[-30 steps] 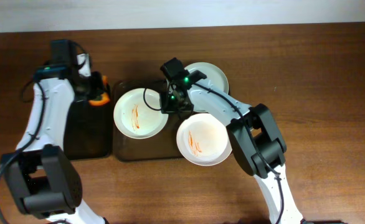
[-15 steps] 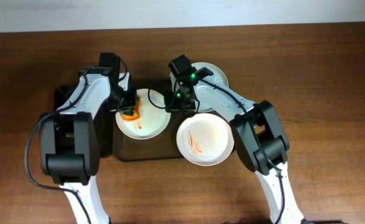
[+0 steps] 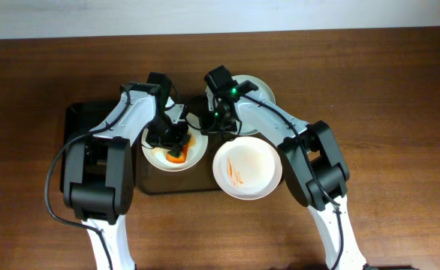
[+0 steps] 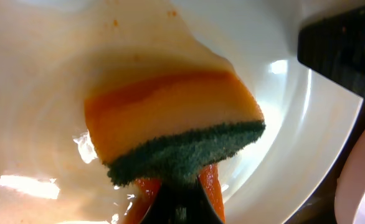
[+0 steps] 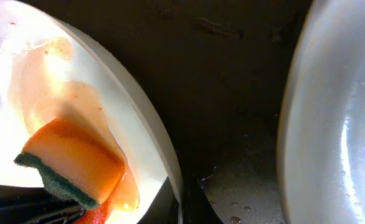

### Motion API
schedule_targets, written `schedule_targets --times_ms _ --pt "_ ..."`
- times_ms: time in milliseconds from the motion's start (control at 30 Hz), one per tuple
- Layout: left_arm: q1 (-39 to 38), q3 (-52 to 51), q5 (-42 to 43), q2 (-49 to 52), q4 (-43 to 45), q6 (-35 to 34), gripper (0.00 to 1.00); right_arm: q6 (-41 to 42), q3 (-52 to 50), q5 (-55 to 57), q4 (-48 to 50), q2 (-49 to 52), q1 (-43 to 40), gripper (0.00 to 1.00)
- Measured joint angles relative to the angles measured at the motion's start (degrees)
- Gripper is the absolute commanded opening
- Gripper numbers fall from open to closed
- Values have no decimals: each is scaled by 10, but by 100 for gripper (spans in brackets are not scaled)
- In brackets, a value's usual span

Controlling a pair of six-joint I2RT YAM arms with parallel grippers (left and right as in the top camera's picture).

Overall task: Clean dirty plates on tray and stack at the side
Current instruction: 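Scrub the left plate with the sponge while the right gripper holds it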

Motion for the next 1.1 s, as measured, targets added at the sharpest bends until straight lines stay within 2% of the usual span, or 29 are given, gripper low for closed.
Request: schedule_targets --times_ms 67,267,400,500,633,700,833,900,1000,1100 --pt "2 -1 -11 0 11 -28 0 0 0 0 1 0 -1 4" --pt "11 2 -91 -4 19 -213 0 26 0 -24 11 3 -3 4" --pt "26 2 -116 -5 16 -255 0 32 -2 -63 11 4 -17 4" --pt "30 2 -122 -6 16 -247 0 32 -3 -69 11 4 -19 4" --pt "34 3 -121 -6 -7 -190 0 32 -3 -70 11 4 -20 4" --pt "42 3 -105 -6 -9 -138 0 31 -3 -72 11 4 -20 4" --pt "51 -5 -79 -7 27 -69 0 30 -3 -72 9 4 -23 4" --pt "51 -12 -70 -11 94 -57 0 33 -3 -70 10 4 -32 4" --pt "49 -24 -74 -15 147 -76 0 35 -3 -71 9 4 -38 4" --pt "43 -33 -110 -19 183 -143 0 34 -3 -70 9 4 -38 4"
